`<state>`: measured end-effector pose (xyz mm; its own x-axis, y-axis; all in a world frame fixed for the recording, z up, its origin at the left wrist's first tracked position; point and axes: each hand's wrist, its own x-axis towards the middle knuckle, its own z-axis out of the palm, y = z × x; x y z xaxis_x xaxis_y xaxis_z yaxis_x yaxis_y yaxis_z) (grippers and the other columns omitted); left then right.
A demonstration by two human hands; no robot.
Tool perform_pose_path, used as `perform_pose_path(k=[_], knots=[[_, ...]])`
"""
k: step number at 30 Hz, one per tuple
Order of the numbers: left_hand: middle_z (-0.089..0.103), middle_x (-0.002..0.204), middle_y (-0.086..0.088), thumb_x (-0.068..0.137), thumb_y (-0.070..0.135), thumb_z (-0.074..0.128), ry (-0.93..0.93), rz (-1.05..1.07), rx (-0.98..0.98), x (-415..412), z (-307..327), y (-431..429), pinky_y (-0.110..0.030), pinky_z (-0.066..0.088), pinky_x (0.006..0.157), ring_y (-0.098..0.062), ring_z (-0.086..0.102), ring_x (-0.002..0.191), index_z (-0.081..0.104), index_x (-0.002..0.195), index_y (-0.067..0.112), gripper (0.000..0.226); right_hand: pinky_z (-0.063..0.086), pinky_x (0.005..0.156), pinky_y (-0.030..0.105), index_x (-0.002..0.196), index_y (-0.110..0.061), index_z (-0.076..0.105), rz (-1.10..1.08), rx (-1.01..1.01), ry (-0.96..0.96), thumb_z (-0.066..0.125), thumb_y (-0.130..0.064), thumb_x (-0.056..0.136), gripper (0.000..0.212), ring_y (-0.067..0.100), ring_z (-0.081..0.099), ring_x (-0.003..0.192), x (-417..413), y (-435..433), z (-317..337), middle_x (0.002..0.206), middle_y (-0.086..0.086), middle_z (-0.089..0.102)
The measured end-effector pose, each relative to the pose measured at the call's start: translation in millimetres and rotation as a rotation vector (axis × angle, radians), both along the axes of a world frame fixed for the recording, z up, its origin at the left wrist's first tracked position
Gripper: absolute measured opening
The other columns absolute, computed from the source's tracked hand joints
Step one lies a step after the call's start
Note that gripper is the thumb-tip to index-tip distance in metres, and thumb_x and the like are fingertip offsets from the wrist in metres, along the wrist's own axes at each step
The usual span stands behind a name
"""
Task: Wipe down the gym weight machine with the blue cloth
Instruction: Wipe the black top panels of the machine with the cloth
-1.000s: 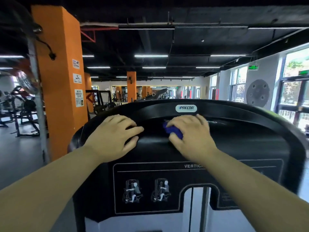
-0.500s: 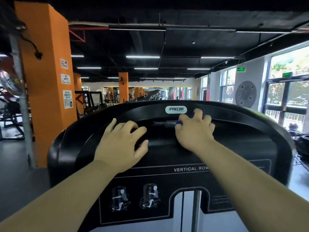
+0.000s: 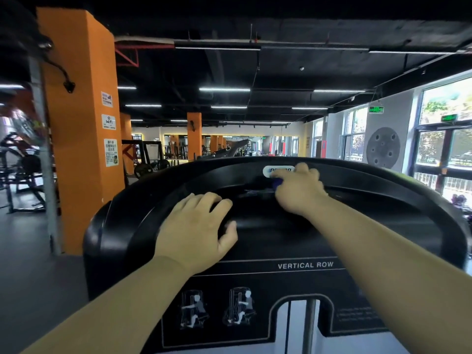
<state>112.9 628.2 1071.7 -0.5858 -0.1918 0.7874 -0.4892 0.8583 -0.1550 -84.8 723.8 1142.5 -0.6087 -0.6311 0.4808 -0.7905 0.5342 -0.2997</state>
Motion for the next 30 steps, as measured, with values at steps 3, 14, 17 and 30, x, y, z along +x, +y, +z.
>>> perform_pose_path(k=[3, 14, 17, 30], knots=[[0.066, 0.104, -0.001, 0.088, 0.042, 0.043, 0.008, -0.011, -0.007, 2, -1, 0, -0.043, 0.048, 0.097, -0.025, 0.065, 0.093, 0.068, 0.11, 0.016, 0.043, 0.042, 0.095, 0.034, 0.126, -0.025, 0.053, 0.356, -0.069, 0.067, 0.055, -0.019, 0.087, 0.04, 0.028, 0.048, 0.113, 17, -13, -5, 0.121, 0.008, 0.047], [0.068, 0.111, -0.009, 0.086, 0.043, 0.043, -0.068, 0.016, -0.101, 1, -5, 1, -0.05, 0.05, 0.097, -0.031, 0.065, 0.105, 0.068, 0.112, 0.012, 0.047, 0.048, 0.093, 0.035, 0.113, -0.037, 0.07, 0.182, 0.026, 0.037, 0.054, -0.038, 0.088, 0.029, 0.031, 0.056, 0.109, -5, -14, 5, 0.12, 0.005, 0.054], [0.066, 0.117, -0.013, 0.085, 0.046, 0.043, -0.119, 0.027, -0.137, 2, -6, 0, -0.053, 0.049, 0.098, -0.035, 0.063, 0.111, 0.066, 0.117, 0.011, 0.053, 0.044, 0.095, 0.03, 0.102, -0.034, 0.07, 0.558, -0.044, 0.035, 0.06, -0.038, 0.091, 0.016, 0.012, 0.056, 0.104, 35, -11, -1, 0.113, -0.006, 0.059], [0.065, 0.123, -0.016, 0.085, 0.048, 0.042, -0.15, 0.042, -0.164, 2, -11, -2, -0.055, 0.048, 0.098, -0.037, 0.061, 0.116, 0.066, 0.12, 0.008, 0.058, 0.041, 0.098, 0.032, 0.113, -0.031, 0.065, 0.482, 0.063, 0.013, 0.05, -0.041, 0.098, 0.023, 0.017, 0.053, 0.115, 27, -8, 0, 0.122, -0.005, 0.06]])
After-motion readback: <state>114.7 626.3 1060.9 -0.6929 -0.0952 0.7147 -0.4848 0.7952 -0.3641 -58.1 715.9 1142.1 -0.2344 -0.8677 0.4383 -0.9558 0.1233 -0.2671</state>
